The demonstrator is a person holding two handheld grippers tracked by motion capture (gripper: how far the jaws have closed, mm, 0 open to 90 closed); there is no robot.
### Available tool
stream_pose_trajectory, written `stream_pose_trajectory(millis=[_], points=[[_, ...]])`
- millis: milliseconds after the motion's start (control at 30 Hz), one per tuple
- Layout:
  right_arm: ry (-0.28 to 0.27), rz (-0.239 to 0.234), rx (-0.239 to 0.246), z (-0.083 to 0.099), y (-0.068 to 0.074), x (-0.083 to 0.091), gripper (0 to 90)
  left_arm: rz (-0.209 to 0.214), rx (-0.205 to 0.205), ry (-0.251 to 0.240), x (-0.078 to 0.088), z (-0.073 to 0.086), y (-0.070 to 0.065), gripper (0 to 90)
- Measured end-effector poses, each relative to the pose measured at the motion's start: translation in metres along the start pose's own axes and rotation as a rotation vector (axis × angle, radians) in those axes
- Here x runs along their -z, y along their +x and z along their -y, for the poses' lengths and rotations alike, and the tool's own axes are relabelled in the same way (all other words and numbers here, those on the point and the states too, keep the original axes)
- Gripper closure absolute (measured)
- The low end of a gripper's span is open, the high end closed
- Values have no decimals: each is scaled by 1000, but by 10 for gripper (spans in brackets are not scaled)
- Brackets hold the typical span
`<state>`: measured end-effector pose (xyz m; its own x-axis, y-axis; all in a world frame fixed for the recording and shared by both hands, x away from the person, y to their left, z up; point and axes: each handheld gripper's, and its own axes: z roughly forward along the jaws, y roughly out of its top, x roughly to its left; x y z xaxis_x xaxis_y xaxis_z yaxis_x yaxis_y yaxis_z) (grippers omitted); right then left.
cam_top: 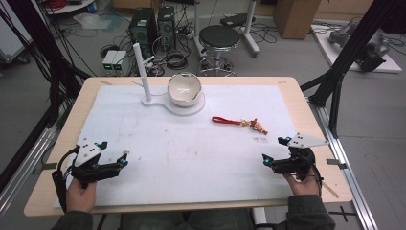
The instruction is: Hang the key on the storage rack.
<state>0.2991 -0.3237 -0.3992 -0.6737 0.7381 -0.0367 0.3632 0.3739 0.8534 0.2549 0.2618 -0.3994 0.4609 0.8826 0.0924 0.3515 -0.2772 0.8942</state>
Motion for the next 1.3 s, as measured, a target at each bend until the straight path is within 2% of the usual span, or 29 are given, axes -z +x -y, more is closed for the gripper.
stream_pose_trajectory(millis=[467, 700, 933, 1300], points=[[14, -8, 7, -13, -7, -5, 100, -1, 0, -3, -1, 0, 0, 201], [34, -13, 38, -26, -9, -12, 100, -2, -4, -5, 0, -1, 0, 201], [50, -20, 51, -37, -10, -18, 100, -4, -3, -9, 0, -1, 0, 201], [79, -35, 60, -53, -19, -31, 100, -5, -6, -9, 0, -1, 0, 201]])
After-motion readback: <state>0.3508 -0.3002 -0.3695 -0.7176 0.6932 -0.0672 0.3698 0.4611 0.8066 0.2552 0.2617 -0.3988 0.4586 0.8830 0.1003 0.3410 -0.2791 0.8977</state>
